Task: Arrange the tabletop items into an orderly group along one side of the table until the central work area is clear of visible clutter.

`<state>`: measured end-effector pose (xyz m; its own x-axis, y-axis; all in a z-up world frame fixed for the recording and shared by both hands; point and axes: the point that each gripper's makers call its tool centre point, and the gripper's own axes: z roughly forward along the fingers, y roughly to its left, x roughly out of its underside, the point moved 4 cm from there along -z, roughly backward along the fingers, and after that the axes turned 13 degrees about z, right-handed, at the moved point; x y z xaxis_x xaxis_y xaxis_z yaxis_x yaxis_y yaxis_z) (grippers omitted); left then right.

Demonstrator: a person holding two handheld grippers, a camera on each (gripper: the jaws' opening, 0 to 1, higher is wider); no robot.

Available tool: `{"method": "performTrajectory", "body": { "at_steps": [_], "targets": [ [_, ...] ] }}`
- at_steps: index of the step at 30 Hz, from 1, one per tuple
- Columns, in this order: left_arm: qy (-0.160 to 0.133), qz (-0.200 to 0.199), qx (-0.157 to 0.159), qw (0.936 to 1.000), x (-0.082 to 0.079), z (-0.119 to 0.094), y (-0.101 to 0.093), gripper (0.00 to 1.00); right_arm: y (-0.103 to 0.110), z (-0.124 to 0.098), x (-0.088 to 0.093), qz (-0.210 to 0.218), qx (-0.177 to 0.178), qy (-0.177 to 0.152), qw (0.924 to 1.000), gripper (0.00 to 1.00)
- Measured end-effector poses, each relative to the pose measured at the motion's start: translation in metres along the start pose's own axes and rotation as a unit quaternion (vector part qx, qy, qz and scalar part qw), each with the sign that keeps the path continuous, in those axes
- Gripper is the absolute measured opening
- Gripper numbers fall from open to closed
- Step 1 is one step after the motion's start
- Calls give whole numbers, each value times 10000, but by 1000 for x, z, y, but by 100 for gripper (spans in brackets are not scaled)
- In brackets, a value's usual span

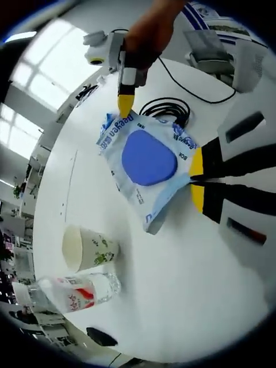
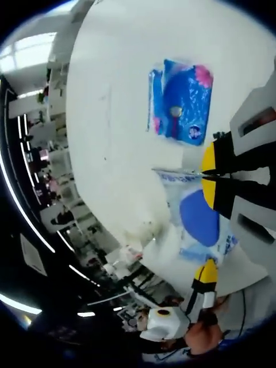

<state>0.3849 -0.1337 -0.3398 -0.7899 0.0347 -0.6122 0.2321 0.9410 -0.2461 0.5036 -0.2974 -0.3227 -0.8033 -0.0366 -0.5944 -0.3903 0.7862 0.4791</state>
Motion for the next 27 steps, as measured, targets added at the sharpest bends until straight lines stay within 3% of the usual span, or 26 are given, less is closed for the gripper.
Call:
{"method": "performTrajectory", "body": {
  "at_steps": [6,10,11,17,22,27],
  "targets": [
    [-143,-300,-5,9994,-15,18,12,0,-6,16,-18,-44,6,-37,10000,0],
    [-366,-672,-48,9971,-25,26,16,0,-23,18,-19,510,172,-161,9984,0],
    [-439,-780,-45,9960,-36,34,25,0,-28,18,-21,507,180,-187,9984,0],
    [-579,-968,-32,9936,-46,46,26,0,-52,16,-20,707,274,-276,9967,0],
    [-877,-1287,32,9878,-60,58,25,0,-64,13,-21,907,359,-434,9943,0],
    [-1203,-1709,-97,9779,-72,68,41,0,-64,16,-24,949,323,-535,9935,0]
  ]
}}
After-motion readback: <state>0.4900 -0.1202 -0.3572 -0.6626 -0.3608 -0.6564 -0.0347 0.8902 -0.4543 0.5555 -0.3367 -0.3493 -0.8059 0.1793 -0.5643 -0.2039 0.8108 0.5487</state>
